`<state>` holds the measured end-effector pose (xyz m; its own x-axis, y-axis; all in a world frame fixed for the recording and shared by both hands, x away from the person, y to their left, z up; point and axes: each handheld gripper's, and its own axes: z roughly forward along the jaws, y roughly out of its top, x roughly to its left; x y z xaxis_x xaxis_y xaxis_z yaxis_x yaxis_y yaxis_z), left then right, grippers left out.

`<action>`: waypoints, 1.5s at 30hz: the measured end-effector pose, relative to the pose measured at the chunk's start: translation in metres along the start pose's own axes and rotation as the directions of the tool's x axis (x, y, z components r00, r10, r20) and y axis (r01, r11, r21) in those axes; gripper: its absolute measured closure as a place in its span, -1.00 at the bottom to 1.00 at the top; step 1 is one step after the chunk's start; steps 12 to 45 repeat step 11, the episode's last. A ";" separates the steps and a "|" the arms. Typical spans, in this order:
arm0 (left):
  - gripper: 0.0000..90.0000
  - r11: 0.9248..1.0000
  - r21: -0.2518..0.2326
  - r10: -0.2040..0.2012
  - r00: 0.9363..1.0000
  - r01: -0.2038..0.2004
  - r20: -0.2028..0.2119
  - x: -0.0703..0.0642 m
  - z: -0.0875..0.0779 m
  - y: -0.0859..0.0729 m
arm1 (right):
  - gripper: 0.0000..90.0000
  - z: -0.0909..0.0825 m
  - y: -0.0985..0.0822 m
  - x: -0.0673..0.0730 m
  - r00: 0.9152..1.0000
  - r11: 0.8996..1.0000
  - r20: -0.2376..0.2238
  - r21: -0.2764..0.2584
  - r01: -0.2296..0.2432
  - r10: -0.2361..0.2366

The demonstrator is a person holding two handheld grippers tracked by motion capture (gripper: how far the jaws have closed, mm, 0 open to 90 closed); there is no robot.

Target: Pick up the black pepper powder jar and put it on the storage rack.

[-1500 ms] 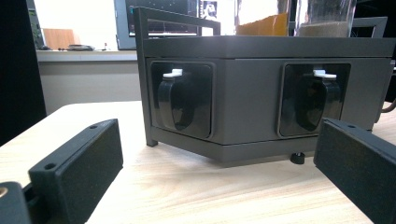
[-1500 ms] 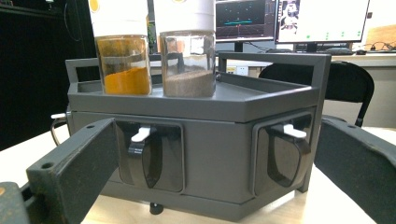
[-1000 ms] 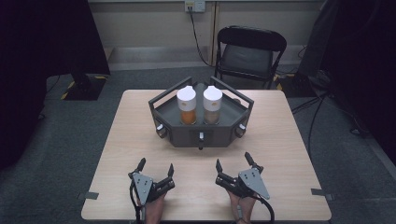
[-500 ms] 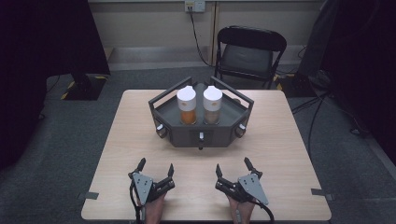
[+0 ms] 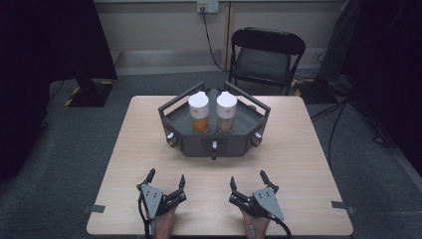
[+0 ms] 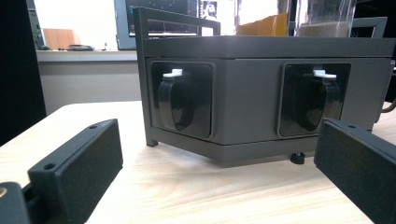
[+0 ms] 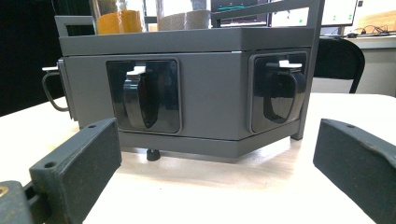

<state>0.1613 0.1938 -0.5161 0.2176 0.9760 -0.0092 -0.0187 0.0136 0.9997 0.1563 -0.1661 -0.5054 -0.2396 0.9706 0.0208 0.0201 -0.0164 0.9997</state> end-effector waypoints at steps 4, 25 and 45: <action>-0.99 1.000 0.000 0.000 1.000 0.000 0.000 0.000 0.000 0.000 | -1.00 0.000 -0.001 0.000 1.000 1.000 -0.001 -0.003 0.004 -0.004; -0.96 1.000 0.002 0.000 1.000 0.000 -0.004 -0.001 0.000 0.000 | -1.00 -0.001 -0.002 0.000 1.000 1.000 -0.002 -0.007 0.010 -0.010; -0.96 1.000 0.002 0.000 1.000 0.000 -0.004 -0.001 0.000 0.000 | -1.00 -0.001 -0.002 0.000 1.000 1.000 -0.002 -0.007 0.010 -0.010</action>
